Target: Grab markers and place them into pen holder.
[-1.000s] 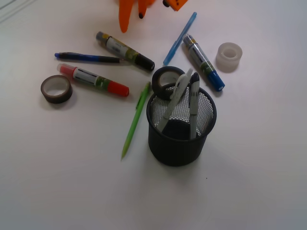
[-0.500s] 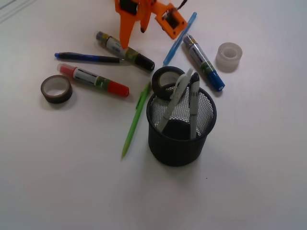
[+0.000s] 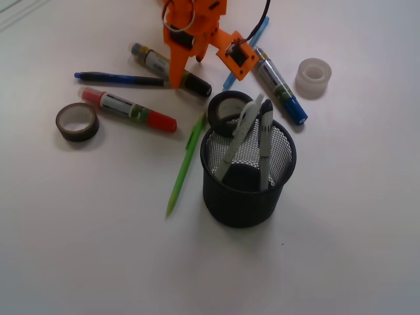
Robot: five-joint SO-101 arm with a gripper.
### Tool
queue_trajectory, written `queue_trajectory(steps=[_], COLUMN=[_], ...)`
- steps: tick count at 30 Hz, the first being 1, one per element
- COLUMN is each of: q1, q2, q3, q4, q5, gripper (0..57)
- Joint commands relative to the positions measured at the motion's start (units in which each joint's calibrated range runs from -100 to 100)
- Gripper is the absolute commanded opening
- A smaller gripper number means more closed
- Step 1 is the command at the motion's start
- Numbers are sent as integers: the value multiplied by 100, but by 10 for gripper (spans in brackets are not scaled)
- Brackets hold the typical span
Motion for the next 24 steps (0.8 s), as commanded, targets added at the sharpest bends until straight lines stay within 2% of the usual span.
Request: queue_trajectory(steps=[1,6,12,20,24], q1=[22,22,-15,-15,-68], q2=[109,168,134,109,-367], q3=[-207,-207,-207,-306,-1249], q4=[-129,-208,-409,-313,755], q5=[-34,-29,-5,0,-39], gripper=[289,215,13,6,6])
